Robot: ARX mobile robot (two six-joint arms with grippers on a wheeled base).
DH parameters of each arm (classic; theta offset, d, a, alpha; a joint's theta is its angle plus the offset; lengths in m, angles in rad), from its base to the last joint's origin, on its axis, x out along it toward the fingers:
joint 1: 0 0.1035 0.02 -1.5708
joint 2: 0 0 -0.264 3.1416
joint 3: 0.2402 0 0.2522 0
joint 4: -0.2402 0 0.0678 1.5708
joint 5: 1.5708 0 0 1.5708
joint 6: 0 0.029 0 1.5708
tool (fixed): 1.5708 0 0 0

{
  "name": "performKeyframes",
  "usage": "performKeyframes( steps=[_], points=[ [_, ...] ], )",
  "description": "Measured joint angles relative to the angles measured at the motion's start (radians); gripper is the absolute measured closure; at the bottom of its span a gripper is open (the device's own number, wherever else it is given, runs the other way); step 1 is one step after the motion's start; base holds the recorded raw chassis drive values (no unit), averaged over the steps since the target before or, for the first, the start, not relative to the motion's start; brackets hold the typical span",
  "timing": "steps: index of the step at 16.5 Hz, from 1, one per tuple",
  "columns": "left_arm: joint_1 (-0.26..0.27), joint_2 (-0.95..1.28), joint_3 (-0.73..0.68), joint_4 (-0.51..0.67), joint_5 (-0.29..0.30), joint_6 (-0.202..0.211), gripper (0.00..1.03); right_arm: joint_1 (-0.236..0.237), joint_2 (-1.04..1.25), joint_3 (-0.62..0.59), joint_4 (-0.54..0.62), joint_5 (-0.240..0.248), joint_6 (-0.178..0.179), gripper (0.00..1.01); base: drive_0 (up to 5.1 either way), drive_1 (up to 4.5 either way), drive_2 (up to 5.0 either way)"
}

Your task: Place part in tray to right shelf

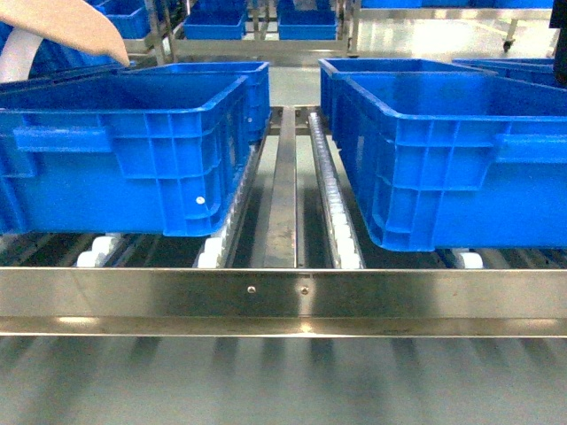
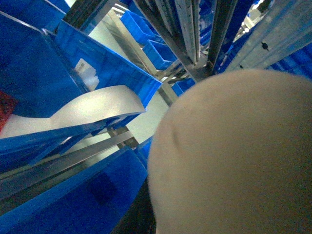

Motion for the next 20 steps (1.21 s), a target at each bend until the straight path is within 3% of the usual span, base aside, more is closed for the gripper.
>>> performKeyframes(
  steps=[3,4,6,7,8,9,10,11,13,14,15,16,17,20],
  points=[
    [0.015,-0.120,-0.130,0.034,0.054,-0.045,0.90,0.000,0.000,0.000,0.000,0.000,0.000,0.03,0.0,0.00,0.0],
    [0.017,-0.231,-0.225,0.034,0.096,-0.062,0.90,0.000,0.000,0.000,0.000,0.000,0.000,0.03,0.0,0.00,0.0],
    [-0.038,-0.575,-0.484,-0.019,0.145,-0.130,0.90,0.000,0.000,0.000,0.000,0.000,0.000,0.03,0.0,0.00,0.0],
    [-0.064,-0.725,-0.578,-0.034,0.172,-0.154,0.90,-0.009,-0.004,-0.011,0.041,-0.042,0.005,0.06,0.0,0.00,0.0],
    [-0.055,-0.846,-0.579,-0.203,0.330,-0.054,0.90,-0.054,-0.056,-0.069,0.098,-0.207,0.017,0.17,0.0,0.00,0.0],
    [-0.044,-0.932,-0.605,-0.267,0.406,0.113,0.90,-0.110,-0.142,-0.150,0.101,-0.322,0.023,0.28,0.0,0.00,0.0],
    [-0.040,-0.993,-0.702,-0.255,0.425,0.364,0.90,-0.182,-0.221,-0.227,0.098,-0.409,0.029,0.40,0.0,0.00,0.0],
    [-0.054,-1.005,-0.780,-0.246,0.428,0.512,0.90,-0.219,-0.259,-0.267,0.090,-0.467,0.030,0.50,0.0,0.00,0.0],
    [-0.071,-1.014,-0.854,-0.230,0.423,0.625,0.90,-0.252,-0.297,-0.306,0.080,-0.520,0.030,0.59,0.0,0.00,0.0],
    [-0.129,-1.020,-0.931,-0.220,0.363,0.716,0.90,-0.301,-0.353,-0.353,0.068,-0.574,0.030,0.72,0.0,0.00,0.0],
    [-0.146,-1.070,-0.995,-0.193,0.357,0.766,0.90,-0.344,-0.398,-0.382,0.058,-0.612,0.030,0.83,0.0,0.00,0.0],
    [-0.148,-1.119,-1.025,-0.148,0.355,0.794,0.90,-0.388,-0.450,-0.412,0.042,-0.655,0.030,0.96,0.0,0.00,0.0],
    [-0.148,-1.150,-1.051,-0.128,0.350,0.806,0.90,-0.423,-0.488,-0.436,0.026,-0.690,0.034,0.99,0.0,0.00,0.0],
    [-0.146,-1.208,-1.176,-0.126,0.349,0.819,0.90,-0.516,-0.600,-0.493,-0.029,-0.786,0.034,0.99,0.0,0.00,0.0]
  ],
)
